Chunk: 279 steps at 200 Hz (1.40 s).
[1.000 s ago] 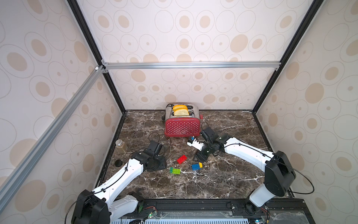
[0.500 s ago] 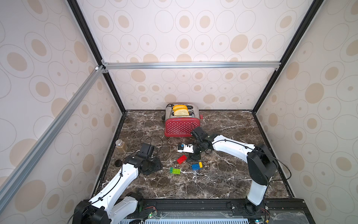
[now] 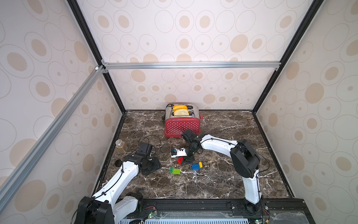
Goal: Assemble the number 5 with lego
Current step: Pick up the lego brick from the center of the board.
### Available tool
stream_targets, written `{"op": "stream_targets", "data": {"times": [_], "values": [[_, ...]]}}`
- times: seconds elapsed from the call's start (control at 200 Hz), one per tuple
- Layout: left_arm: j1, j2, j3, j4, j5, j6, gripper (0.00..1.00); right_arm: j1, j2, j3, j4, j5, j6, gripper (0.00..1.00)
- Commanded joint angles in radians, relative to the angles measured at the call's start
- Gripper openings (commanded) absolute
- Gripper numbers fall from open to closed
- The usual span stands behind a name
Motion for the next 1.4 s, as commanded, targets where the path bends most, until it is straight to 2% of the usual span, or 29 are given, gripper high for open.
{"op": "stream_targets", "data": {"times": [0.0,0.25,0.366,0.686,0.896,1.392], "values": [[0.012,0.015,0.010,-0.002,0.008,0.022,0.61,0.006,0.032,0.026,-0.033,-0.011,-0.017,0.64],[0.014,0.032,0.010,0.004,0.012,0.033,0.60,0.012,0.078,0.044,-0.019,0.053,-0.001,0.60],[0.014,0.030,0.011,0.001,0.011,0.033,0.60,0.013,0.078,0.032,0.018,0.078,0.013,0.62],[0.014,0.019,0.011,0.001,0.007,0.032,0.60,0.022,-0.016,0.011,0.043,0.090,0.013,0.60],[0.014,0.013,0.009,0.002,0.008,0.031,0.60,0.022,-0.077,0.005,0.079,0.112,-0.014,0.62],[0.014,0.011,0.011,-0.011,0.009,0.033,0.60,0.016,0.070,0.050,0.077,0.113,-0.033,0.65]]}}
